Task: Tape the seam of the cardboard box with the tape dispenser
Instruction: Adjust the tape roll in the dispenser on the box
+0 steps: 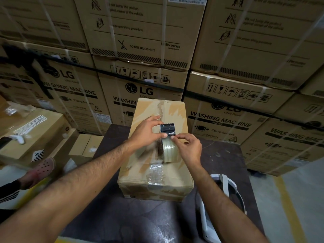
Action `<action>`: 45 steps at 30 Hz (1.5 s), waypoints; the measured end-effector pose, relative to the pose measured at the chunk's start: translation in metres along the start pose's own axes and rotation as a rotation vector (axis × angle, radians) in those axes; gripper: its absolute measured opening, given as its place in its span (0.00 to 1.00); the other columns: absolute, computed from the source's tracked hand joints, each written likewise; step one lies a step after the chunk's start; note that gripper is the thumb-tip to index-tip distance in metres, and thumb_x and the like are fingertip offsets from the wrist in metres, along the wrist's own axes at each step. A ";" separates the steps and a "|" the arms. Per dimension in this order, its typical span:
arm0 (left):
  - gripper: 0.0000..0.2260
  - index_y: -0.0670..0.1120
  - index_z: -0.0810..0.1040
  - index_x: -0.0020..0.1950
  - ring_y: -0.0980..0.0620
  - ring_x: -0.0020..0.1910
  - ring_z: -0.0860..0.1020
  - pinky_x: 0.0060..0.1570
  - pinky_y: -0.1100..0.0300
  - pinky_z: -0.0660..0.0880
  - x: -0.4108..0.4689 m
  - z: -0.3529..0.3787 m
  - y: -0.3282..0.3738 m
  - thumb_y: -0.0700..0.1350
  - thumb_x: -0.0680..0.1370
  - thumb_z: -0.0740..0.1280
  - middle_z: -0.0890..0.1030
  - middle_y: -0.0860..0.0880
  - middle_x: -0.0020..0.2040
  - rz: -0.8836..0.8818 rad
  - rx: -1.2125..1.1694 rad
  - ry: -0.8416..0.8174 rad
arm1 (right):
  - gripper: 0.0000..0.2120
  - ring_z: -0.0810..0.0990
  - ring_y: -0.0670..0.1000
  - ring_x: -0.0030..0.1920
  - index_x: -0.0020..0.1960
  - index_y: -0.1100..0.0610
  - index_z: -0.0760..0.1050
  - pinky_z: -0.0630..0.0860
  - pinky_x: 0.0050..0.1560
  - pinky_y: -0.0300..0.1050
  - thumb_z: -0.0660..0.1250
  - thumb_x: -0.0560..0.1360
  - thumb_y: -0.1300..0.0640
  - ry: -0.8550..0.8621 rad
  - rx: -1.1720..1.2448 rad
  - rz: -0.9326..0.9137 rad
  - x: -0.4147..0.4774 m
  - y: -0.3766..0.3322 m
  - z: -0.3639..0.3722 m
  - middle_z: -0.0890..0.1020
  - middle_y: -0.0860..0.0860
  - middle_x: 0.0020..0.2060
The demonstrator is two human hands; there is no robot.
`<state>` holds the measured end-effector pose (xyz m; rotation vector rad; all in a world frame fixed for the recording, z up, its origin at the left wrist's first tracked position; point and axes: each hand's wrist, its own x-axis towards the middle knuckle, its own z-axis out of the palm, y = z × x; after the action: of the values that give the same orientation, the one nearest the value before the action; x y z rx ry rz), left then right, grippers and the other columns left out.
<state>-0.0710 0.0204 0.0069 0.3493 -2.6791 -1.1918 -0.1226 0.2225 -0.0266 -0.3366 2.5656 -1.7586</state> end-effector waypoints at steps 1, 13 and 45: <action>0.29 0.51 0.81 0.69 0.53 0.77 0.68 0.77 0.47 0.64 0.000 0.000 0.000 0.56 0.70 0.81 0.70 0.53 0.78 0.000 0.000 0.000 | 0.07 0.84 0.40 0.50 0.41 0.41 0.85 0.83 0.54 0.53 0.83 0.70 0.46 0.001 -0.003 0.006 0.000 0.000 0.000 0.86 0.42 0.47; 0.31 0.51 0.82 0.68 0.54 0.78 0.66 0.78 0.50 0.63 -0.001 0.000 0.000 0.53 0.66 0.84 0.70 0.53 0.78 -0.007 -0.027 -0.007 | 0.09 0.82 0.55 0.51 0.53 0.50 0.89 0.77 0.45 0.51 0.80 0.74 0.49 0.043 -0.546 -0.817 0.021 0.000 -0.010 0.84 0.50 0.48; 0.29 0.50 0.82 0.68 0.55 0.76 0.68 0.76 0.57 0.61 -0.005 0.002 -0.002 0.54 0.69 0.82 0.72 0.53 0.77 -0.003 -0.075 0.007 | 0.14 0.85 0.45 0.49 0.47 0.48 0.89 0.83 0.53 0.51 0.84 0.67 0.41 0.009 -0.168 -0.062 0.009 -0.010 -0.005 0.88 0.42 0.44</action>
<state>-0.0667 0.0215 0.0036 0.3459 -2.6205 -1.2848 -0.1307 0.2217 -0.0148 -0.4160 2.7453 -1.5678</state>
